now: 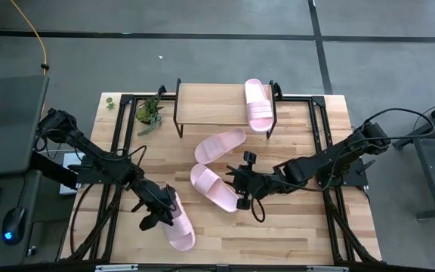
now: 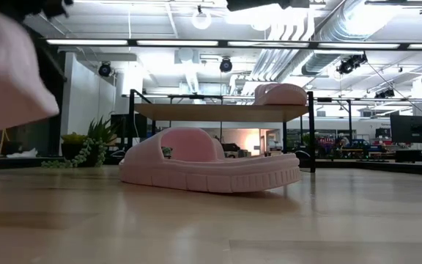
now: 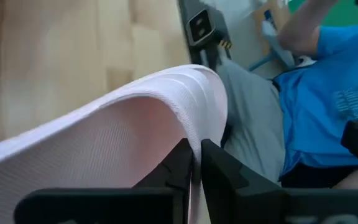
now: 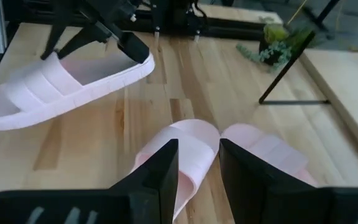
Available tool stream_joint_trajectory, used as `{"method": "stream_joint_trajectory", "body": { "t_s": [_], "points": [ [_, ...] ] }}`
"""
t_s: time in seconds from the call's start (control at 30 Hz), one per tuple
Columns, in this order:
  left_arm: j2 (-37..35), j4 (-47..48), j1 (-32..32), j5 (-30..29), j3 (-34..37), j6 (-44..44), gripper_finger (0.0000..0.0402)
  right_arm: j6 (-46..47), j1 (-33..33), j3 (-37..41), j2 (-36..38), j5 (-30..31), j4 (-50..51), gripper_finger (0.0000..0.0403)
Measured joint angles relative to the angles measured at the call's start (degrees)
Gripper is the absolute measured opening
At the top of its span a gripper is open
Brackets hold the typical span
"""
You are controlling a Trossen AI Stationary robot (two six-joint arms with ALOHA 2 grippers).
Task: Pick and place slides into the shelf
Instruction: Put the pink slide on the shelf
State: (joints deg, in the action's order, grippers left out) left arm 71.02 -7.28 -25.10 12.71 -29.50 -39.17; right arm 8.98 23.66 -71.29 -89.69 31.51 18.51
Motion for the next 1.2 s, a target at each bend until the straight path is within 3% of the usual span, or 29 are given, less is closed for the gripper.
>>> {"method": "stream_joint_trajectory", "body": {
  "t_s": [0.17,0.43,0.7,0.9,1.2],
  "points": [
    [0.0,2.1,0.0,-1.15,-2.17,1.95,0.0006,-5.29,2.14,0.0,0.0,3.35,-2.25,0.0106],
    [-0.02,9.81,0.05,-4.42,-6.15,3.42,0.0022,-12.22,5.79,0.0,0.0,12.94,-3.38,0.0106],
    [-0.24,12.24,4.7,-4.39,-10.23,6.16,0.001,-15.28,7.99,0.0,-0.19,18.05,-3.44,0.0106],
    [-0.33,12.99,10.34,-1.2,-12.11,7.62,0.002,-19.44,9.64,0.0,-1.62,19.4,-3.61,0.0106],
    [-0.44,10.03,16.1,4.52,-12.32,7.86,0.0013,-30.97,11.78,0.0,-4.13,27.54,-10.27,0.0106]
  ]
}}
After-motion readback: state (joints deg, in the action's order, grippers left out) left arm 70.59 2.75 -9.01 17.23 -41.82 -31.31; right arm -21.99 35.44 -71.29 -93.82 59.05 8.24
